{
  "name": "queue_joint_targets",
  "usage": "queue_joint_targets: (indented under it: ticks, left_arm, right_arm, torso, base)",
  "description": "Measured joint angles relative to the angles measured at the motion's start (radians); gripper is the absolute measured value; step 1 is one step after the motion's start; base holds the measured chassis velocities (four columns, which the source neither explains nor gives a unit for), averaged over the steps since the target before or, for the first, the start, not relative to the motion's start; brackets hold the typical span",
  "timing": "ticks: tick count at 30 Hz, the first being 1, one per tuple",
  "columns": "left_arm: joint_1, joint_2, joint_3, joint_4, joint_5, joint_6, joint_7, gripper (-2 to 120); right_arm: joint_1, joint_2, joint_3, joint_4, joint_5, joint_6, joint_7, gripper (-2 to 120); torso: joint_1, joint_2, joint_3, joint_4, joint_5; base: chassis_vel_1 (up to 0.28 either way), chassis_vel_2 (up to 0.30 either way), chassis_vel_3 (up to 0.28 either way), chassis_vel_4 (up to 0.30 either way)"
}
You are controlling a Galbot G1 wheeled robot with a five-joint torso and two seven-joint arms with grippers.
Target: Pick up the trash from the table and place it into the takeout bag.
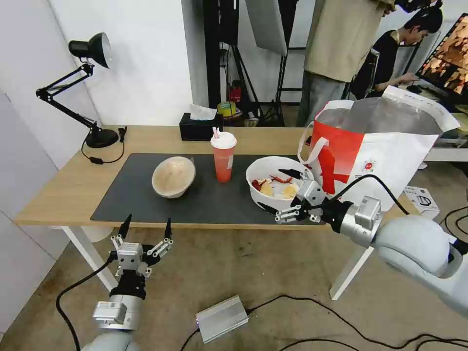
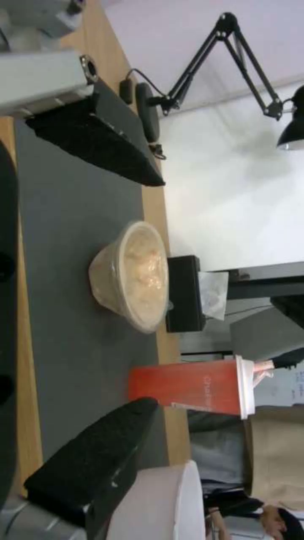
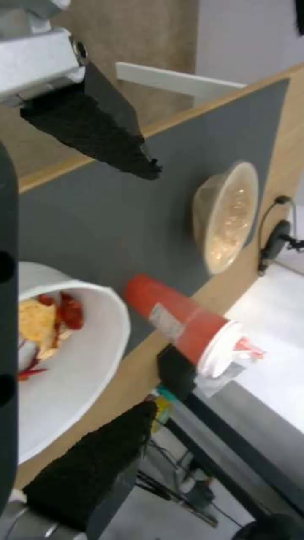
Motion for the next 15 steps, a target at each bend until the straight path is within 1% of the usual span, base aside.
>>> queue_joint_targets:
  ticks: [8, 11, 15]
  left_arm:
    - [-0.014, 0.005, 0.013, 0.024, 0.002, -0.003, 0.008, 100]
    - [-0.028, 0.014, 0.025, 0.04, 0.004, -0.003, 0.012, 100]
    - [-0.035, 0.022, 0.035, 0.053, 0.004, -0.003, 0.018, 100]
  right_arm:
    - [0.027, -0.027, -0.017, -0.044, 0.032, -0.024, -0.026, 100]
    - [0.052, -0.045, -0.028, -0.059, 0.066, -0.045, -0.043, 100]
    - [0.076, -0.052, -0.046, -0.081, 0.094, -0.065, -0.055, 100]
  torso:
    - [0.0, 0.0, 0.0, 0.0, 0.0001]
    - [0.0, 0.0, 0.0, 0.0, 0.0]
    - [0.0, 0.0, 0.0, -0.0002, -0.0001]
  base:
    - [0.0, 0.0, 0.0, 0.0]
    - [0.0, 0.0, 0.0, 0.0]
    - [0.0, 0.0, 0.0, 0.0]
